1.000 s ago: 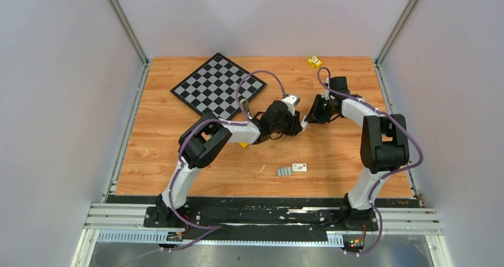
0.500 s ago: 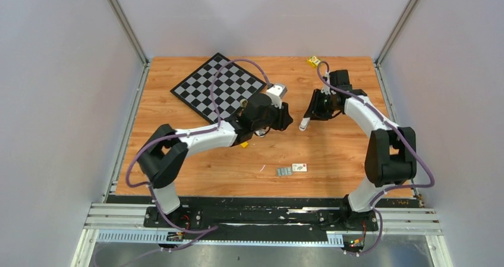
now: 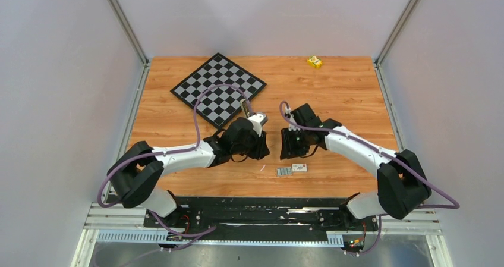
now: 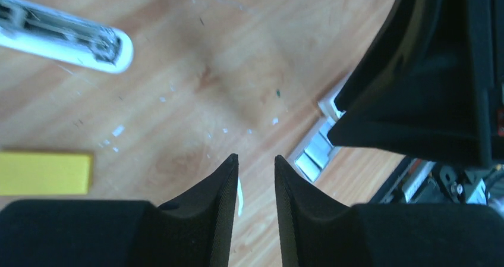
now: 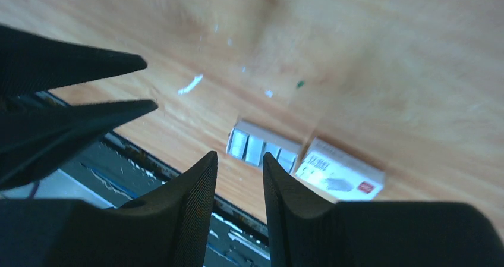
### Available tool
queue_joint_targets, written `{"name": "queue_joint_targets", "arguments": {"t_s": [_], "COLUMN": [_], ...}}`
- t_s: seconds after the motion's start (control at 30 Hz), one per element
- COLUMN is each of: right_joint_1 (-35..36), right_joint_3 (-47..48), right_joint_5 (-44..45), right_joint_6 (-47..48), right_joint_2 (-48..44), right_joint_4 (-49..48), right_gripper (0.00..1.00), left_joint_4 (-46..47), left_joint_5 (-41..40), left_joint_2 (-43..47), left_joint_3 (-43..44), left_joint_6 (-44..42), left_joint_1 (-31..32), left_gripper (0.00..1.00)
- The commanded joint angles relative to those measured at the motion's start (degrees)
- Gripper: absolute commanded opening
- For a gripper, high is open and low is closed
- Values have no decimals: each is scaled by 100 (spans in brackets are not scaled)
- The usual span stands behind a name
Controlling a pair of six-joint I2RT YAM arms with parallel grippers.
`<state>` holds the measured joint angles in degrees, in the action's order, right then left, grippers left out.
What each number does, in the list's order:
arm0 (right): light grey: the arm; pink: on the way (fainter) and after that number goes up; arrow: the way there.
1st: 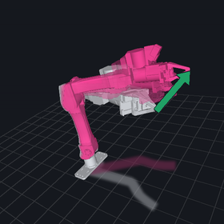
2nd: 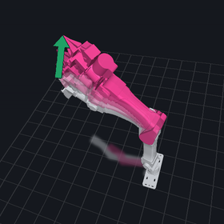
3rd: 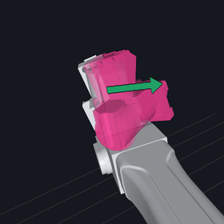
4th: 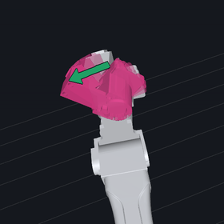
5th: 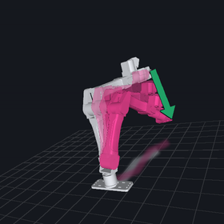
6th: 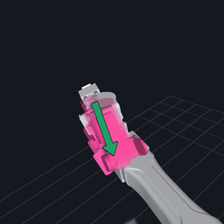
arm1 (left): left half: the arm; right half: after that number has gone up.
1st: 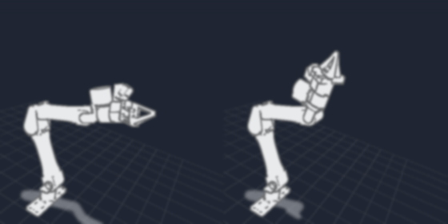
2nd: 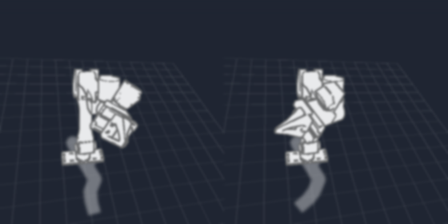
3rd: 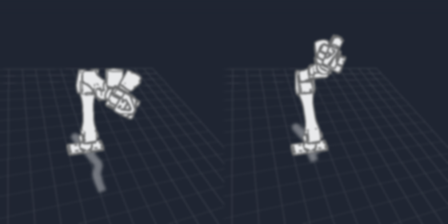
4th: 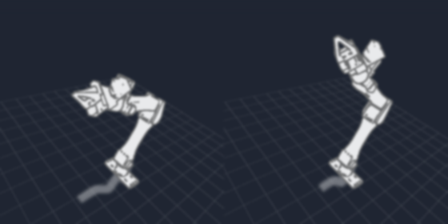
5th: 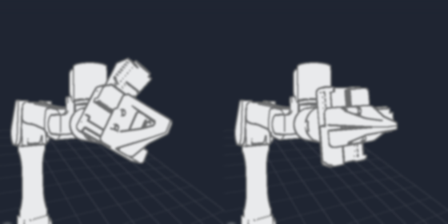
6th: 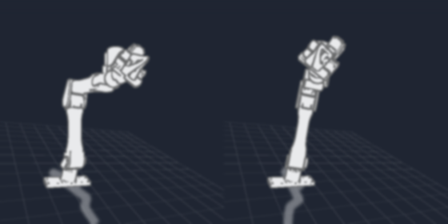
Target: Load the staples into the stapler
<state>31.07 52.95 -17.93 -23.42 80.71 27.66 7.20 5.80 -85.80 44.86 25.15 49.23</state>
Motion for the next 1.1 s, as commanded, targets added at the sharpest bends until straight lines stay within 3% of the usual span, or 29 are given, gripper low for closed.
{"name": "queue_joint_targets", "arguments": {"t_s": [0.0,0.27,1.07], "right_joint_1": [538,969,1834], "right_joint_3": [-525,-963,-689], "right_joint_5": [227,646,2019], "right_joint_6": [-498,-869,-1136], "right_joint_2": [-379,-732,64], "right_joint_4": [-56,-59,-144], "right_gripper": [38,34,30], "left_joint_4": [396,817,1766], "left_joint_5": [519,690,1097], "left_joint_2": [85,-199,-927], "left_joint_3": [-424,-693,-918], "left_joint_6": [397,693,1237], "left_joint_1": [170,350,350], "left_gripper": [29,21,23]}}
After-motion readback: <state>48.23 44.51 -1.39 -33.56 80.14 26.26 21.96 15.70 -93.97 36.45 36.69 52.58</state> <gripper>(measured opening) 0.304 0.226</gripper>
